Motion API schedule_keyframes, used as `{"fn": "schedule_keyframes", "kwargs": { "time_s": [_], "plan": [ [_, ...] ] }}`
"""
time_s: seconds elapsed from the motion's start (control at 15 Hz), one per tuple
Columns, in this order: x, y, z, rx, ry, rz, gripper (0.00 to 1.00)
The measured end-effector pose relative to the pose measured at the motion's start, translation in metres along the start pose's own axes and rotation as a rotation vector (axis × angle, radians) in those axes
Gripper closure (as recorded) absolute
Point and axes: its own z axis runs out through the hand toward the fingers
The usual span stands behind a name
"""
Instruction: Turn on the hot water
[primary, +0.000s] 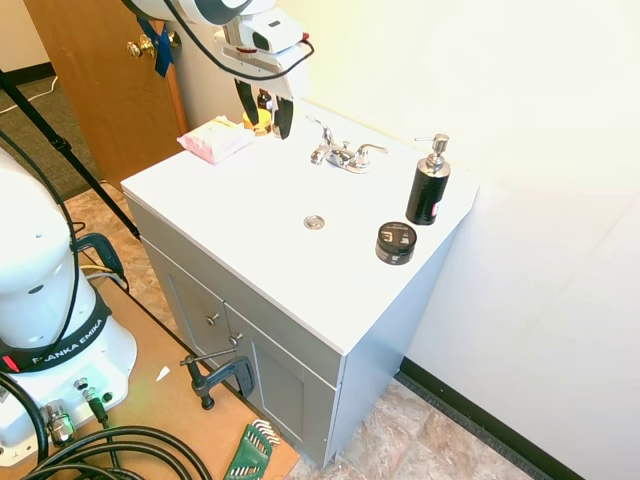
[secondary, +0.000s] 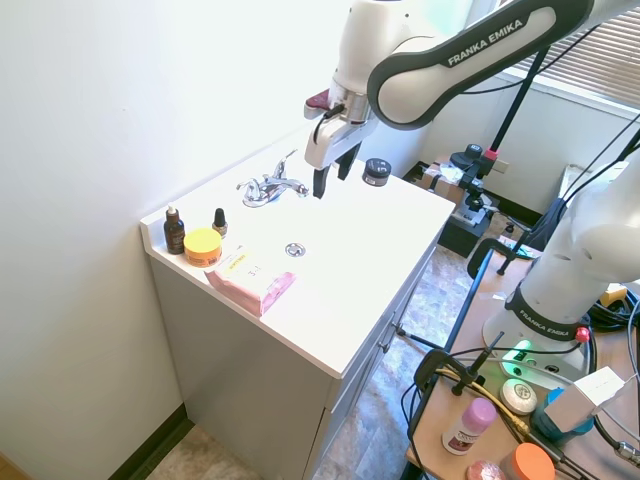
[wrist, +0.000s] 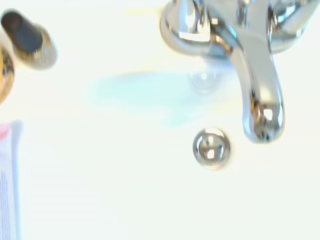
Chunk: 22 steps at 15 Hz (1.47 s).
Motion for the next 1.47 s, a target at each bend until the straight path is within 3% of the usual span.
{"fn": "schedule_keyframes", "kwargs": {
  "time_s": [0.13, 0.27, 0.73, 1.0, 1.47],
  "plan": [
    [0.006, -0.024, 0.004, 0.057, 0.091, 0.015, 0.00],
    [0.017, -0.041, 0.013, 0.081, 0.177, 0.036, 0.00],
    [0.024, -0.078, 0.046, 0.111, 0.311, 0.062, 0.00],
    [0.034, -0.098, 0.063, 0.123, 0.336, 0.077, 0.00],
    [0.041, -0.114, 0.089, 0.088, 0.334, 0.084, 0.00]
  ]
}}
